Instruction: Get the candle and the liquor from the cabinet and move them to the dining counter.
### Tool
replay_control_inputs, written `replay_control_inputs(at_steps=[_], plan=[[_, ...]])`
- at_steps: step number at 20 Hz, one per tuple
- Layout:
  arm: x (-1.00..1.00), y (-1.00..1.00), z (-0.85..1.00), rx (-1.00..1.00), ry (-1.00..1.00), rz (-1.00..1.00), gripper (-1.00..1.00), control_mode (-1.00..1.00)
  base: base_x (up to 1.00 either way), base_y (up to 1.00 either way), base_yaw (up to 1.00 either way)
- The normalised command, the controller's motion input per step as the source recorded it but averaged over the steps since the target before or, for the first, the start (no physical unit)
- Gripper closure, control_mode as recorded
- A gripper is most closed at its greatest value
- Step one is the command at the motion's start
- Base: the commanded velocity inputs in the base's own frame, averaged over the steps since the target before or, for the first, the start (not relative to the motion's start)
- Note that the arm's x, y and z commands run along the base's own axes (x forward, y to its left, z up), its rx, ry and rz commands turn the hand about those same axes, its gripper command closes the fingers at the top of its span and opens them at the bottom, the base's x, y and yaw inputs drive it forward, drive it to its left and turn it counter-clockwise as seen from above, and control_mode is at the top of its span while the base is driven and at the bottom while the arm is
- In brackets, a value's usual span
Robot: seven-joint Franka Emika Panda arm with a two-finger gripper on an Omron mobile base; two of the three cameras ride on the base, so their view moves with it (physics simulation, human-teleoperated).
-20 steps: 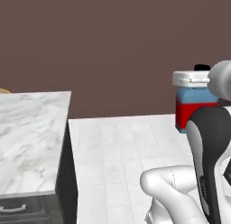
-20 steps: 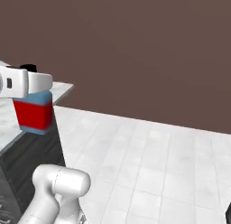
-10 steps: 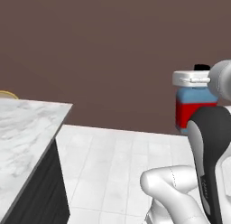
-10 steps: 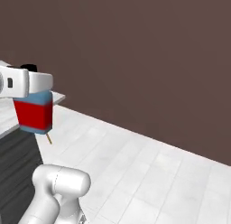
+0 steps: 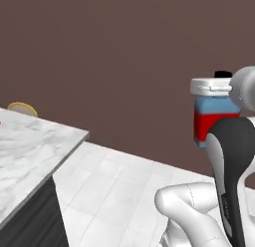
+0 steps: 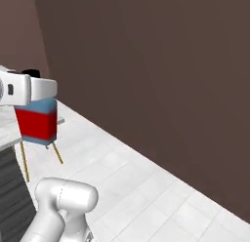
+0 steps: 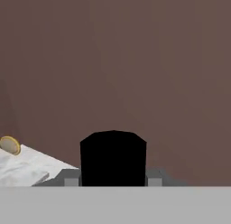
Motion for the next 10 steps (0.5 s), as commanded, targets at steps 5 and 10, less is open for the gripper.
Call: replay_control_inputs(at_steps=[5, 10], plan=[[0.00, 0.00, 0.00, 0.00, 0.00, 0.00, 1.00, 1.00, 1.00, -0.66, 0.49], [0.00, 0.00, 0.00, 0.00, 0.00, 0.00, 1.00, 1.00, 1.00, -0.75, 0.48]])
